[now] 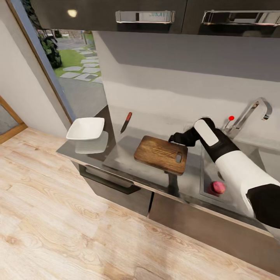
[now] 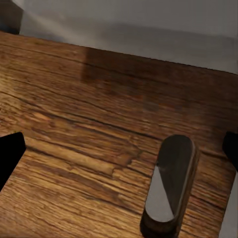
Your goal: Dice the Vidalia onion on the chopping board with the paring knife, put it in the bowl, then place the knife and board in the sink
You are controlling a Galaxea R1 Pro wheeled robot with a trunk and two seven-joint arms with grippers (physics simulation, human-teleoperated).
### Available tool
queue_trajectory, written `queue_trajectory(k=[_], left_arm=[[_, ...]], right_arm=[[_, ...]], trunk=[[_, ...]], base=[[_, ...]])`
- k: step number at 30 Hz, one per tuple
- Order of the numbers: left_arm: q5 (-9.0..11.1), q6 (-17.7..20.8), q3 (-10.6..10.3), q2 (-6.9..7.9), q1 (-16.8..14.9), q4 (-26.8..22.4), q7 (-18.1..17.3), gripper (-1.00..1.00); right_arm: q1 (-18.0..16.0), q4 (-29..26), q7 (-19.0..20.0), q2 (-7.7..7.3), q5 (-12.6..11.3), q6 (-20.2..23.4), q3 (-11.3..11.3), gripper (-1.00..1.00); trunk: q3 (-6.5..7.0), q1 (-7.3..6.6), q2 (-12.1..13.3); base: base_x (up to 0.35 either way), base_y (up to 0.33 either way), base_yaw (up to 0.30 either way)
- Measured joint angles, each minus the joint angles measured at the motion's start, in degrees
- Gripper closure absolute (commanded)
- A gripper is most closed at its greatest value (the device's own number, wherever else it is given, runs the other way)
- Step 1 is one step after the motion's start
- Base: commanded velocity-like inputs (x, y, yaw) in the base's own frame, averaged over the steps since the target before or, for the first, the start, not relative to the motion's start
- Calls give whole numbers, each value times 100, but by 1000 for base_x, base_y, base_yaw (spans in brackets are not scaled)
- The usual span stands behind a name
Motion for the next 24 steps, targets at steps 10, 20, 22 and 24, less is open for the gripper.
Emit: queue_trajectory(k=[10,20,22,24], left_arm=[[0,-105,1,-17,0,-35,-4,-100],[0,-126,6,-21,0,-202,-1,-100],[1,-127,7,-23,0,-295,-1,-100],[1,-127,8,-25,0,-334,0,-100]], right_arm=[[358,-699,1412,-1006,12,-2389,2355,-100],[1033,-2303,1379,-1770,-3,-3662,3262,-100],[1173,-2690,1056,-1869,-8,-3803,3296,-100],[1234,-2907,729,-1909,-12,-3862,3326,-100]], trunk=[[0,0,0],[1,-1,0],[1,-1,0],[1,0,0]], base=[[0,0,0],[0,0,0],[0,0,0],[0,0,0]])
